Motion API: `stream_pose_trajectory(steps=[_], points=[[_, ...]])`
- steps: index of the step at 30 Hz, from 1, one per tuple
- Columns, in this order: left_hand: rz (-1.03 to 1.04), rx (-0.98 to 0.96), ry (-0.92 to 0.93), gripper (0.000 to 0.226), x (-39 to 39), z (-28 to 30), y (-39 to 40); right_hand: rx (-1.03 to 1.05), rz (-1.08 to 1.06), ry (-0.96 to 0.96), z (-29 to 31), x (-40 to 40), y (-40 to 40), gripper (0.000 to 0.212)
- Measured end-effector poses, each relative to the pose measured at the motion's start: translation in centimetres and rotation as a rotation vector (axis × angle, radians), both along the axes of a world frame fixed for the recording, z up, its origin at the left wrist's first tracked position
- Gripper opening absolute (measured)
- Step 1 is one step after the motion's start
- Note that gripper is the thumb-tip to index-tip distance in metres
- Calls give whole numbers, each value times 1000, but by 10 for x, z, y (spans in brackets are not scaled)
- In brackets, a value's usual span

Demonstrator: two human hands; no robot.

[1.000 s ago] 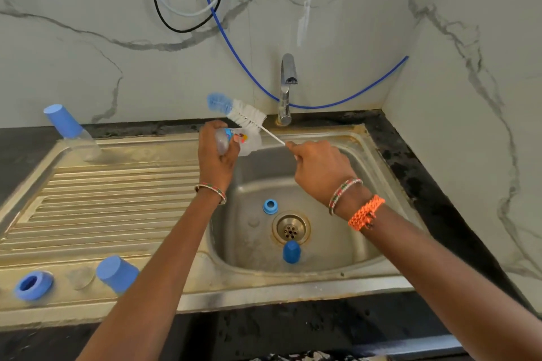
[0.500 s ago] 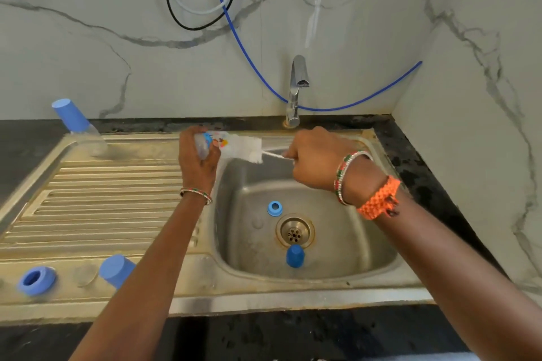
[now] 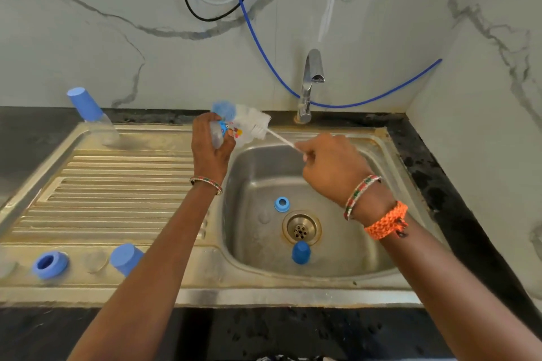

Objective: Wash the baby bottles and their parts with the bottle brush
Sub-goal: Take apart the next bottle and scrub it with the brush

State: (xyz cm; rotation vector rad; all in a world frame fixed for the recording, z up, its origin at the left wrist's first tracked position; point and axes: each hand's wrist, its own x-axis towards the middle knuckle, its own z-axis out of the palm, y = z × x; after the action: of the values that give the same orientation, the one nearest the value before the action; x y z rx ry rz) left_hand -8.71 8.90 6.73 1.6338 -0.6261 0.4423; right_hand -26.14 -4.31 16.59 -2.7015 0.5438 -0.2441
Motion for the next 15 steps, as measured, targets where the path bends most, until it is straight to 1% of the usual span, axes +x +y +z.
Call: stream_pose_trajectory(steps=[3,5,7,9,11,15], points=[[-49,94,-144,39,-12,9,-8,-62,26,39,3,7,0,33],[-62,131,-201,41,-17,12,-12,-53,16,43,10,11,-2,32],[-23,87,-169,38,-9,9,-9,-35,26,47,13,9,-2,34],[71,0,-104,36,2,7,-2,-35,47,43,13,-1,4,36],[122,-44,-111,36,4,9,-2,-45,58,33,10,-8,11,37],[34,13,-197,34,-17,18,-25,-79,35,14,15,7,10,37]])
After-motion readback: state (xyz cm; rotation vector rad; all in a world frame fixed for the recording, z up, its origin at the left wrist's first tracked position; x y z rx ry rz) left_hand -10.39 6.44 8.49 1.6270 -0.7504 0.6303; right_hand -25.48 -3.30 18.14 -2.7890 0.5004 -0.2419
